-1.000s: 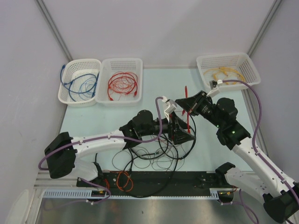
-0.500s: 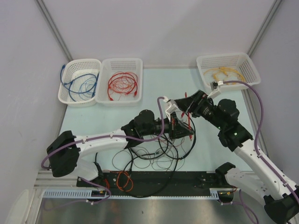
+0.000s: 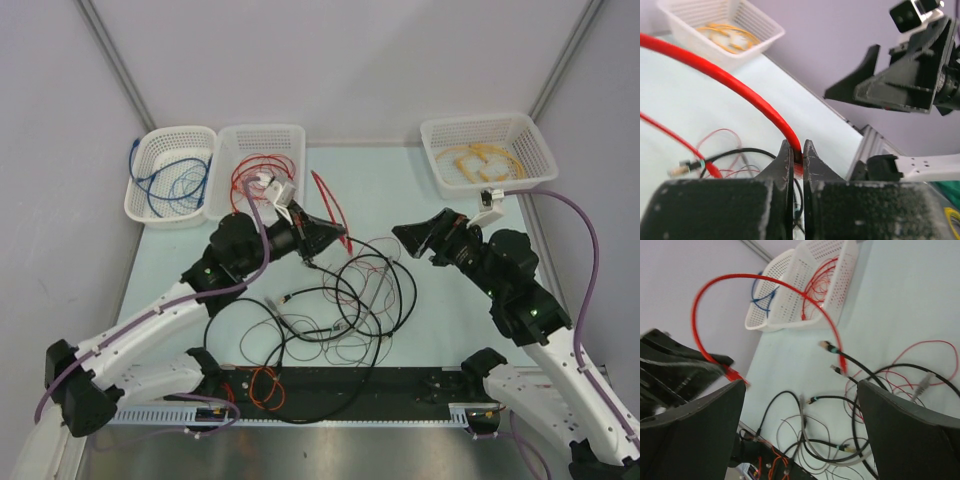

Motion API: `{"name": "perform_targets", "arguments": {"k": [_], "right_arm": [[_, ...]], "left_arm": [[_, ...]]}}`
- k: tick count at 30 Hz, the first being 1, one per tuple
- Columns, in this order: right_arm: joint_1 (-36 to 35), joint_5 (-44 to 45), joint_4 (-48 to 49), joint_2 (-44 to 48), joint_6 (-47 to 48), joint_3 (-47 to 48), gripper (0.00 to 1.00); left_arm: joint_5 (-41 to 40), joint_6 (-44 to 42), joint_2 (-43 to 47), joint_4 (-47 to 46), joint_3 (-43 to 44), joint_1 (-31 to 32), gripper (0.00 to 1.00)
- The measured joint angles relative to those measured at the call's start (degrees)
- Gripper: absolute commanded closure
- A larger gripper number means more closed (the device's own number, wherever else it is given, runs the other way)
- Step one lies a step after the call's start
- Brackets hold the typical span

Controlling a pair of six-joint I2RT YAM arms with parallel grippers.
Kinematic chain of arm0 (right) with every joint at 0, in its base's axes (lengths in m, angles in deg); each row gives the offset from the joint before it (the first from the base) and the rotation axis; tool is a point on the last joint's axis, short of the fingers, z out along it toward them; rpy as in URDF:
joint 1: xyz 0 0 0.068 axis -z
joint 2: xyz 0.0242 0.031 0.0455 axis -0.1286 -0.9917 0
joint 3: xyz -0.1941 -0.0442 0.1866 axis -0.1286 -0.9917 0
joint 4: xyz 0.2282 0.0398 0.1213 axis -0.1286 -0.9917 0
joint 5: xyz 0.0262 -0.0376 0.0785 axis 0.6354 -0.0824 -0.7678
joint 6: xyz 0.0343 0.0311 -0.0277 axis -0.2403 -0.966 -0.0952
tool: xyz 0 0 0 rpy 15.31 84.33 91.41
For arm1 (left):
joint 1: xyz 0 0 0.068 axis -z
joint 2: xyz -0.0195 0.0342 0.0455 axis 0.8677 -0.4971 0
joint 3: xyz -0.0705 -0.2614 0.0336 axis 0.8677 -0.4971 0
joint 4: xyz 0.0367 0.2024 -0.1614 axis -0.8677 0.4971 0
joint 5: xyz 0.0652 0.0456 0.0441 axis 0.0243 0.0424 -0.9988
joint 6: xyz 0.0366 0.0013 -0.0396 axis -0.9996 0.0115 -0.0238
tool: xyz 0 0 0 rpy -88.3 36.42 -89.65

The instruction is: Untangle the cables

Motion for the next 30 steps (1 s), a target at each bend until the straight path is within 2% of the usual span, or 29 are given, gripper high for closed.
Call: {"name": "perform_targets", "arguments": {"k": [6,13,18,23,30], "right_arm": [[0.0,2.99,-4.07,1.33,2.25,0.0,0.0],[-0.22,3.13,-6.21,-1.33,3.67,-0.04,0.0],[-1.49,2.69,-6.14,-5.46,4.52,-2.34,0.04],[-3.67,2.03,-4.37,-10.6,5.88,-6.69,0.04],[-8.24,2.49,2.36,-18.49,8.04,-7.41,0.04]], "left_arm": [[-1.07,-5.73,0.44,9.68,11.47,-1.46,1.0],[-1.55,-12.13,0.5,14.25,22.93,-1.46,1.0],[-1.99,-15.15,-0.02,17.46,24.37,-1.46,1.0],[0.26,-16.28,-1.88,19.28,24.41,-1.46,1.0],[2.64,-16.52,-2.84,19.8,24.41,-1.03,1.0]]}}
